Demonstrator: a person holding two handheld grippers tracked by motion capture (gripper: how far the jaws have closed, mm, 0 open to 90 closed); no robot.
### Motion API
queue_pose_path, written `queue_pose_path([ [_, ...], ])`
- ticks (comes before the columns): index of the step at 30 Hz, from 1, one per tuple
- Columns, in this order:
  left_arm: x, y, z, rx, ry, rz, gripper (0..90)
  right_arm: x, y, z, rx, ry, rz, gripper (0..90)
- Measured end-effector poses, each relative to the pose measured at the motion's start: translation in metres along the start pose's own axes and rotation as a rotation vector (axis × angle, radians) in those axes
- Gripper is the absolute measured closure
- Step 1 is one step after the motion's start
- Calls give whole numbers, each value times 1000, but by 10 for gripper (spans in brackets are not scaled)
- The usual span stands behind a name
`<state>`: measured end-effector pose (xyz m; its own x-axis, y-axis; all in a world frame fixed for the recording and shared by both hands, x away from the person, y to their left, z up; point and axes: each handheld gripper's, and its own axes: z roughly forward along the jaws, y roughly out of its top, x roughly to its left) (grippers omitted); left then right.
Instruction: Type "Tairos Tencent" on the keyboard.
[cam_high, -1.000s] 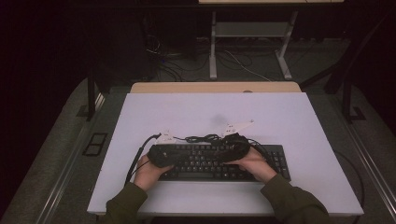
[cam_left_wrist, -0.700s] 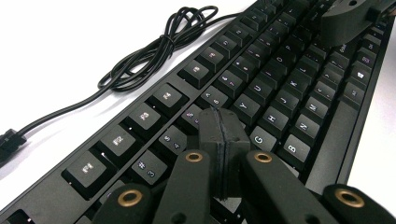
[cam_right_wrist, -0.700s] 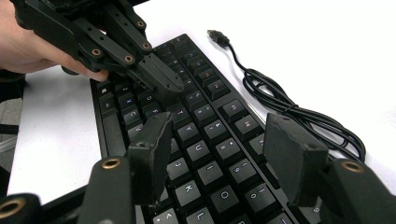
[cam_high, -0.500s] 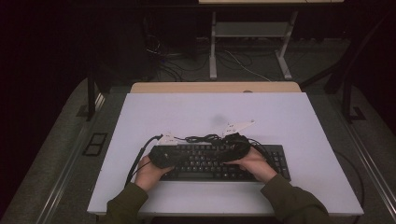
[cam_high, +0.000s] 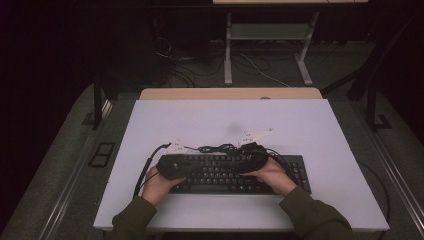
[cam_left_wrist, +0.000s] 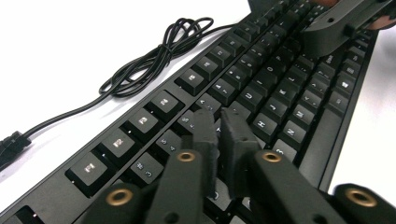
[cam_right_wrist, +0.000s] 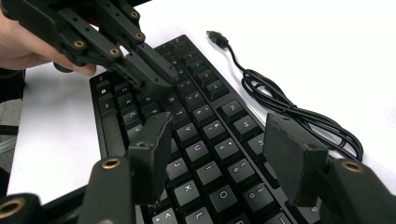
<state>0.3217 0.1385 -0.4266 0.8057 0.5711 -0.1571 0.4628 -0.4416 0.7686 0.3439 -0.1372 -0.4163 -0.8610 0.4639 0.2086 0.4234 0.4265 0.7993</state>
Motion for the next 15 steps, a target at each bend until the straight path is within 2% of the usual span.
queue_pose_path([
  [7, 0, -2, -4, -15, 5, -4, 612, 0, 0, -1, -2, -2, 3, 412],
  [15, -1, -6, -10, -27, 7, 13, 378, -1, 0, -4, -7, -5, 10, 412],
])
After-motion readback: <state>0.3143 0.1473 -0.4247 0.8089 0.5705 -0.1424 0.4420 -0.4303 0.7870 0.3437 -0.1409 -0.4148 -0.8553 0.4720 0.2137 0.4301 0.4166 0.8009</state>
